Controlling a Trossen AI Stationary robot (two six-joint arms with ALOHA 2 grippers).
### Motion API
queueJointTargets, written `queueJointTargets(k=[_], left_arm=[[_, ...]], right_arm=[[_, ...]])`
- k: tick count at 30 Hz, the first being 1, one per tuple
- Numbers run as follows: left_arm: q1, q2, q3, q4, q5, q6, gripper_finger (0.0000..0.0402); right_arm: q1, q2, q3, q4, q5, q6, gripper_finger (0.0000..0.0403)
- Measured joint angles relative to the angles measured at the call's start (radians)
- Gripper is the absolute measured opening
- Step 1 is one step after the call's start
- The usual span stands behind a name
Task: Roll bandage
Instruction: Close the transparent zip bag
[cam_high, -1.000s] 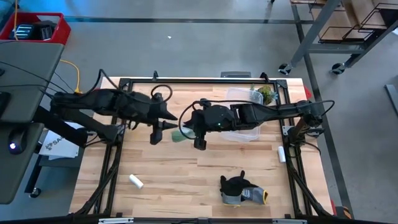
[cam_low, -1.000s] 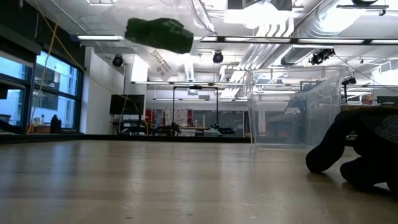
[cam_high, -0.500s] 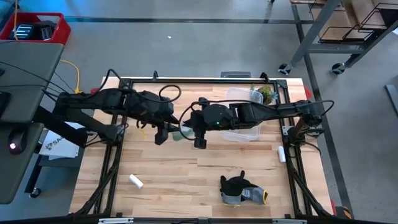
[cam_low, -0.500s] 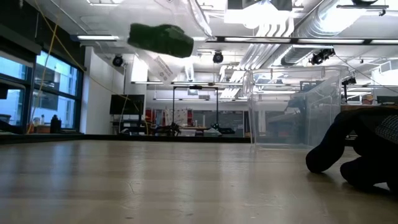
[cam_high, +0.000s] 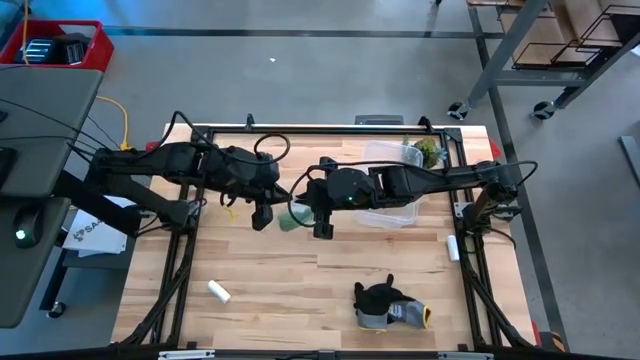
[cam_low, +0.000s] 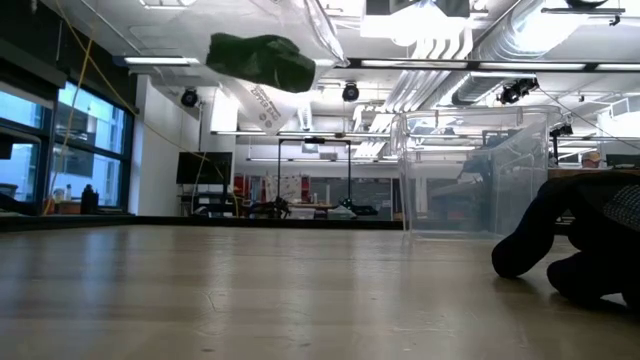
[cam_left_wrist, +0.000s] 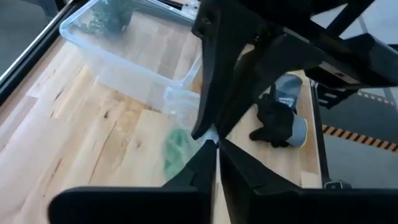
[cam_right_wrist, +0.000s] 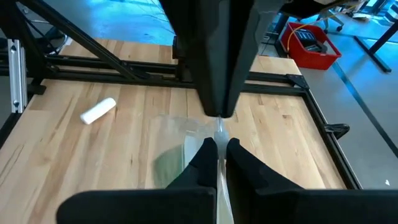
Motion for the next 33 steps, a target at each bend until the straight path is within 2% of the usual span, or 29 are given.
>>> queueJointTargets(k=[5,9,12,16,24,33], left_arm=[[-0.020,0.005,0.001,0.002,0.001,0.026,0.0064],[-0.019,0.009,0.001,0.021,-0.054,0.022,0.0123],[-0.017,0.007,0.001,0.031,-0.069,0.029,0.0149],[-0.018,0.007,0.001,0.010,-0.082,0.045,0.0154],[-0.017,-0.023,0.002,-0.005,-0.180,0.045,0.0152],[-0.015,0.011,0.001,-0.021,-0.117,0.021,0.0151]], right_arm=[[-0.007,0.000,0.000,-0.001,0.001,0.000,0.0000],[-0.009,0.000,0.000,-0.001,0.003,0.000,0.0000],[-0.010,0.000,0.000,0.000,0.004,0.000,0.0000],[-0.011,0.000,0.000,-0.002,0.004,0.000,0.0000],[-0.011,0.000,0.000,-0.001,-0.004,0.000,0.0000],[-0.011,0.000,0.000,0.000,0.000,-0.016,0.0000]])
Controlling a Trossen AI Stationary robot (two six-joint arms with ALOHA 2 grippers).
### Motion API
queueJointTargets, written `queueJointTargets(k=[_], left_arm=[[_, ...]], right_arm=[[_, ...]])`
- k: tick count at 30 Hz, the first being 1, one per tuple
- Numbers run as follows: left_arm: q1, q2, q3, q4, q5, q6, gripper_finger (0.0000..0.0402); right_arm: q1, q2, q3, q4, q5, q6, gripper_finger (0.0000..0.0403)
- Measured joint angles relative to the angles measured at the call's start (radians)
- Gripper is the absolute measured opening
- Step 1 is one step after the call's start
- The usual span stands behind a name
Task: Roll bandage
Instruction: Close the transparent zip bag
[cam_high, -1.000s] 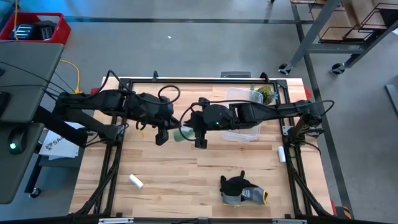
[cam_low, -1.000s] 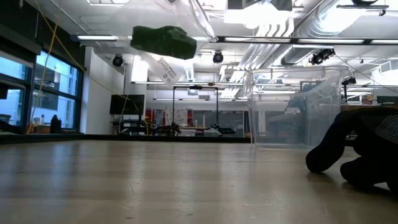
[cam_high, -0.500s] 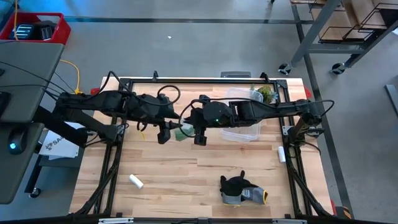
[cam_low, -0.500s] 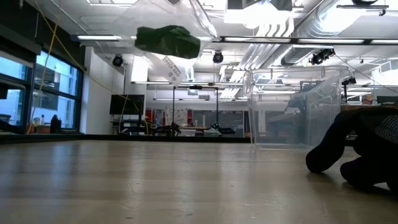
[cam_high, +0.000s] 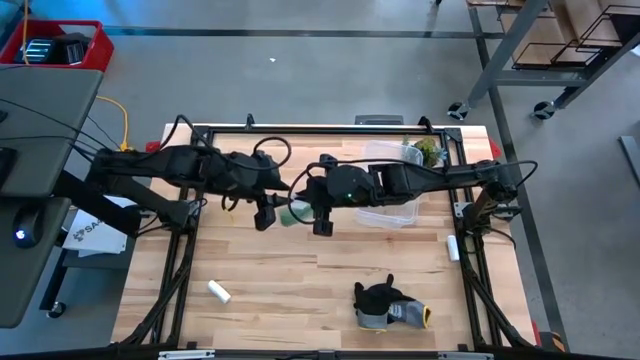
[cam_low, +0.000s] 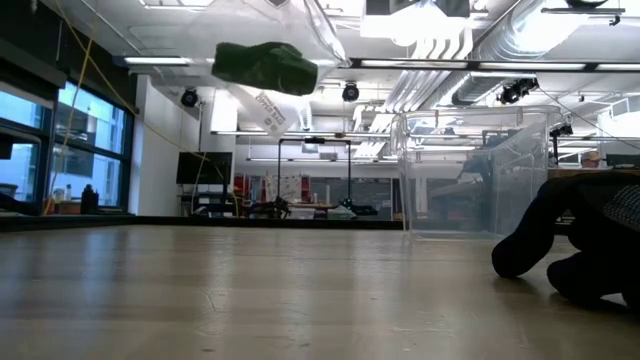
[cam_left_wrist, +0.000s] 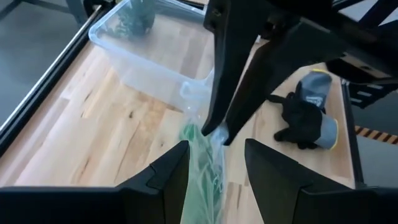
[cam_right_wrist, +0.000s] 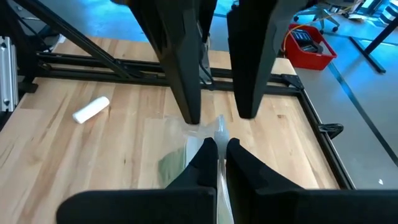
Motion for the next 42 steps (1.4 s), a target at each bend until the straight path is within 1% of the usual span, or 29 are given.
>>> queueJointTargets(k=[5,16,26,35,38,42], left_arm=[[0.000,0.016,0.000,-0.002,-0.001,-0.004,0.0142],[0.000,0.009,-0.001,-0.002,-0.035,-0.030,0.0077],[-0.002,0.010,-0.001,0.029,-0.029,-0.030,0.0066],[-0.002,0.012,-0.001,0.020,-0.008,-0.052,0.0010],[-0.002,0.012,-0.001,0.021,0.009,-0.056,0.0007],[-0.002,0.012,-0.001,0.021,0.016,-0.056,0.0031]], right_arm=[[0.000,0.000,0.000,0.000,0.000,0.000,0.0000],[0.000,0.000,0.000,0.001,0.001,-0.003,0.0000],[0.000,0.000,0.000,0.000,0.000,-0.003,0.0000],[0.000,0.000,0.000,0.000,-0.001,-0.003,0.0000],[0.000,0.000,0.000,0.000,-0.001,-0.003,0.0000],[0.000,0.000,0.000,0.000,-0.002,-0.003,0.0000]])
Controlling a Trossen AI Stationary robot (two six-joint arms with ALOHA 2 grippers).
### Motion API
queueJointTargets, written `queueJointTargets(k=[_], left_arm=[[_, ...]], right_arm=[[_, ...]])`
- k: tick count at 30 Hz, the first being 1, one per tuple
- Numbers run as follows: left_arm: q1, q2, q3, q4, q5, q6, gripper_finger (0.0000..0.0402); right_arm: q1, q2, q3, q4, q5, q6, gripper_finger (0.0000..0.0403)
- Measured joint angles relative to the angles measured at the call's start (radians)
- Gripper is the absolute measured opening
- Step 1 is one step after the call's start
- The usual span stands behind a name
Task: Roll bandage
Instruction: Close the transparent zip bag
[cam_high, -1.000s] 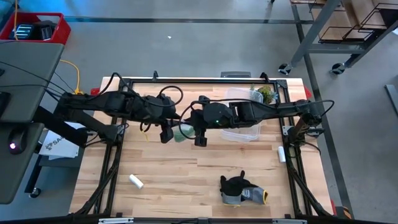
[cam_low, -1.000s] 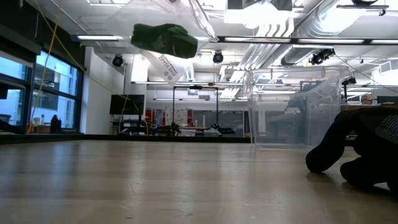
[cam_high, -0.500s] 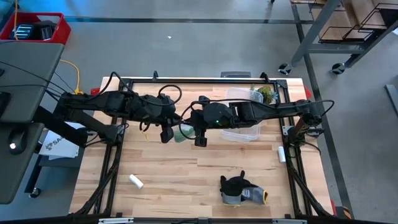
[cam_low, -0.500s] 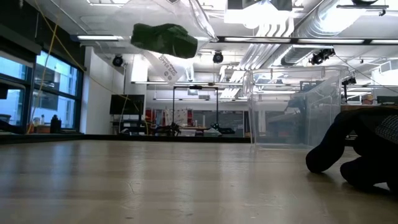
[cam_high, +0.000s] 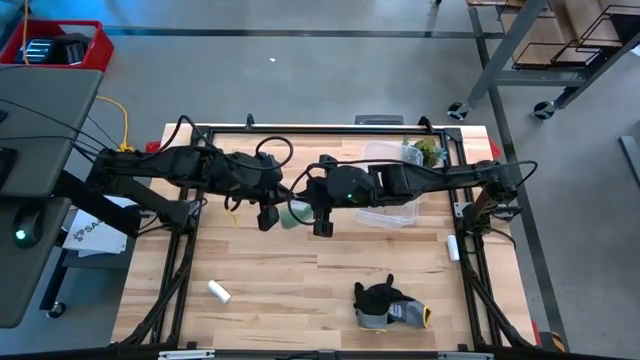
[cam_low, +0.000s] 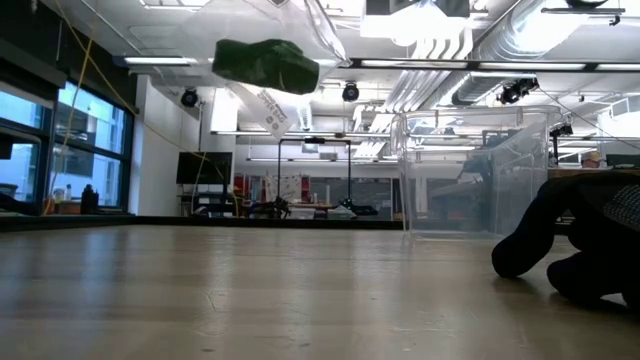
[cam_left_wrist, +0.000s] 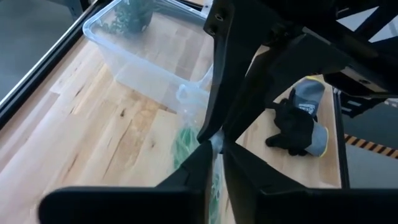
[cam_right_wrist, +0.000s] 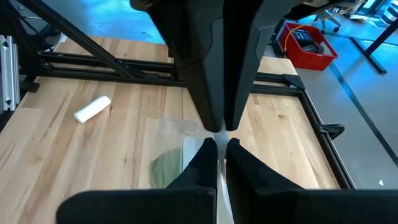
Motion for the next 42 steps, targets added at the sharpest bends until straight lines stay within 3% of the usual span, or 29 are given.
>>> queueJointTargets(k=[8,13,26,42], left_arm=[[0.000,0.001,0.000,-0.002,0.035,-0.016,0.0108],[0.000,0.001,0.000,-0.004,0.031,-0.018,0.0124],[0.000,0.005,0.000,-0.017,0.017,-0.025,0.0056],[0.000,0.011,0.000,-0.016,0.002,-0.038,0.0018]], right_arm=[[0.000,0.000,0.000,0.001,0.001,0.000,0.0000],[0.000,0.000,0.000,0.001,0.002,0.000,0.0000],[0.000,0.000,0.000,-0.001,0.001,0.000,0.0000],[0.000,-0.001,0.000,0.003,-0.008,-0.008,0.0000]])
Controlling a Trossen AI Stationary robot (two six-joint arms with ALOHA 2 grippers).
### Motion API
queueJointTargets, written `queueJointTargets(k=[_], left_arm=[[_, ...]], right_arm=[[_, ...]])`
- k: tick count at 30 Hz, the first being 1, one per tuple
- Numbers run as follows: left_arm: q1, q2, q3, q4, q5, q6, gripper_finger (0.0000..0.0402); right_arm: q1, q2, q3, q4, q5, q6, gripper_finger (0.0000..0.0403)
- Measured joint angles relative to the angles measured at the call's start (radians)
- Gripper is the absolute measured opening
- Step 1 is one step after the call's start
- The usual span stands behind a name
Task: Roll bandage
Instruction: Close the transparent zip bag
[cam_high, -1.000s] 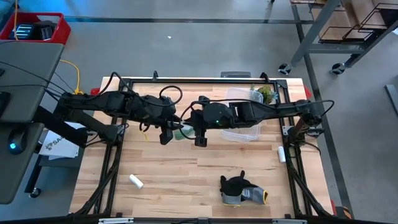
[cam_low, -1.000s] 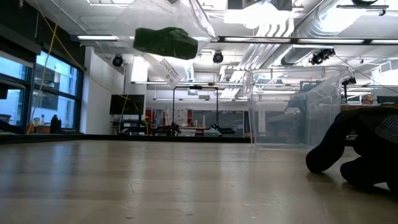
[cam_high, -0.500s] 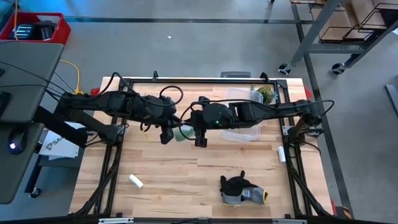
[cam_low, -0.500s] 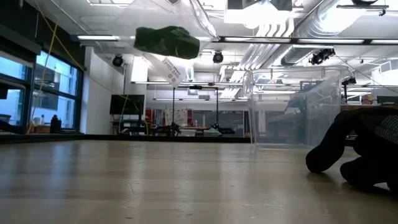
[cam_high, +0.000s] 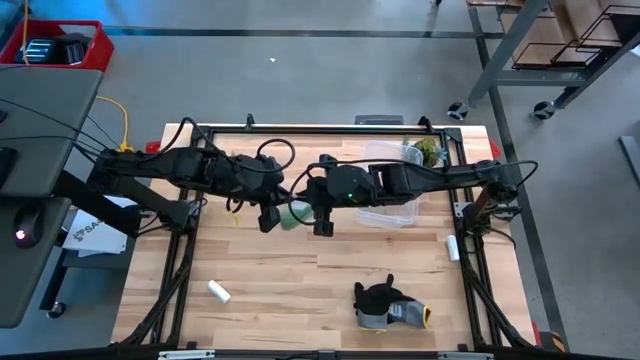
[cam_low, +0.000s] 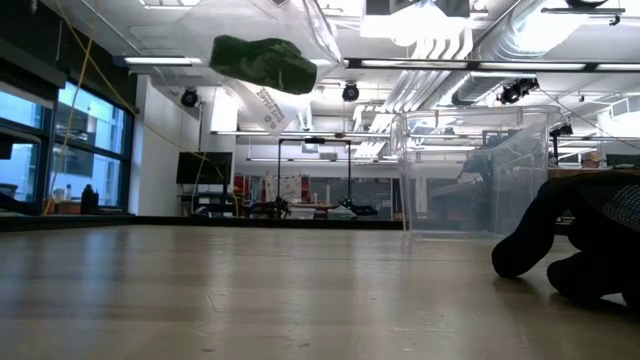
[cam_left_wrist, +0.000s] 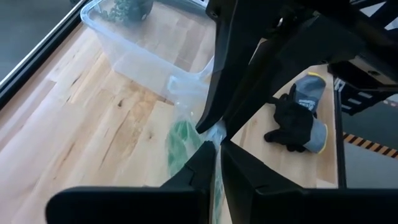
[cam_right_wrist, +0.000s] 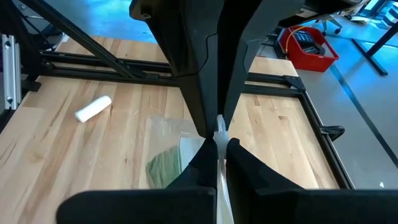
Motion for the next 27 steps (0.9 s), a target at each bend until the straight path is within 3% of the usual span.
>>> queueJointTargets(k=[6,17,27], left_arm=[[0.000,-0.001,0.000,0.026,0.000,0.011,0.0028],[0.000,-0.001,-0.001,0.039,0.010,0.023,0.0106],[0.000,-0.003,-0.001,0.044,0.001,0.026,0.0111]], right_arm=[[0.000,-0.003,0.000,-0.002,-0.003,0.000,0.0000],[0.000,-0.002,0.000,0.000,-0.003,0.000,0.0000],[0.000,0.000,0.002,-0.027,-0.006,0.000,0.0000]])
